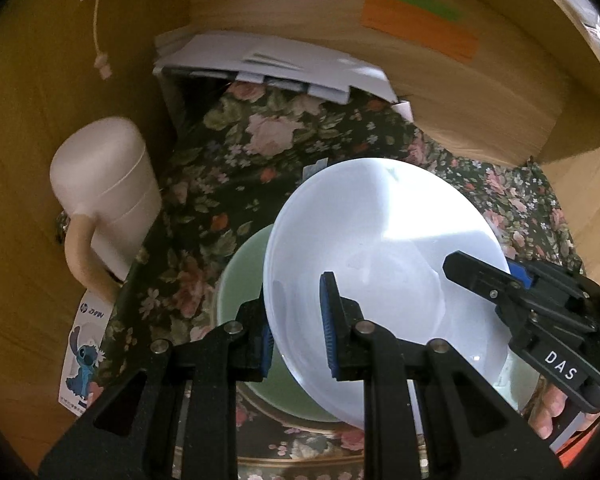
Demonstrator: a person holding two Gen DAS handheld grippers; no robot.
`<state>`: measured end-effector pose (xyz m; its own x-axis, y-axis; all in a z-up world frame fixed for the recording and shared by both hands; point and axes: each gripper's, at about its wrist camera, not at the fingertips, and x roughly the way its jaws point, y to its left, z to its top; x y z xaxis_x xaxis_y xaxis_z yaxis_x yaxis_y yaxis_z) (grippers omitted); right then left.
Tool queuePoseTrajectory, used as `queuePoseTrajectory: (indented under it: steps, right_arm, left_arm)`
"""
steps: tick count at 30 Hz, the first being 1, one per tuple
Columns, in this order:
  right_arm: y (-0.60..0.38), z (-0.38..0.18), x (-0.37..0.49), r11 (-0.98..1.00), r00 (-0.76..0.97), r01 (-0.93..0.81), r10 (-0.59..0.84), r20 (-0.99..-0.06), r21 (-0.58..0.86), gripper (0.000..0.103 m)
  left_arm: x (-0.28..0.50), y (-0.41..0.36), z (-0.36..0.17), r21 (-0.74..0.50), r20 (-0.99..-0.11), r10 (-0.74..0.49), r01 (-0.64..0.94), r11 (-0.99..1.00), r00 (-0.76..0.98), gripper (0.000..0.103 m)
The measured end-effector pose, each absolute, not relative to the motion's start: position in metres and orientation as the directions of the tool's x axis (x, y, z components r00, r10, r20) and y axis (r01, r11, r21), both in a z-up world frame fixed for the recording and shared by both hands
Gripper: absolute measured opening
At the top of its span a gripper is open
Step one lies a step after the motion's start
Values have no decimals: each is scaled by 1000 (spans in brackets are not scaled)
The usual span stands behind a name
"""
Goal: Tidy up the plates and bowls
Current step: 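Lift the white spotted bowl with both grippers and carry it over the stack, then lower the white spotted bowl into the mint green bowl and hold it seated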
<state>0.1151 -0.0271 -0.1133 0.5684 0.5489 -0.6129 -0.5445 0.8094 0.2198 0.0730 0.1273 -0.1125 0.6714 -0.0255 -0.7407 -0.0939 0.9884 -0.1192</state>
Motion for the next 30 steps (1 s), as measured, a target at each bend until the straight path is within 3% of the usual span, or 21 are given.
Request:
queuePoseTrajectory:
  steps: [16, 23, 28, 30]
  right_arm:
    - [-12, -131, 127, 811, 535, -541, 536, -653, 223, 18]
    - [-7, -133, 125, 820, 562, -553, 497, -661, 147, 19]
    - [-9, -132, 122, 822, 572, -560, 478, -666, 108, 22]
    - [-11, -131, 121, 818, 570, -566, 481, -667, 106, 29]
  left_arm:
    - [80, 143, -132, -94, -763, -6, -102, 990, 647, 20]
    - [81, 144, -131, -111, -765, -31, -84, 990, 644, 20]
    - [81, 149, -130, -148, -765, -61, -83, 985, 641, 22]
    - [80, 153, -129, -169, -765, -79, -80, 982, 640, 23]
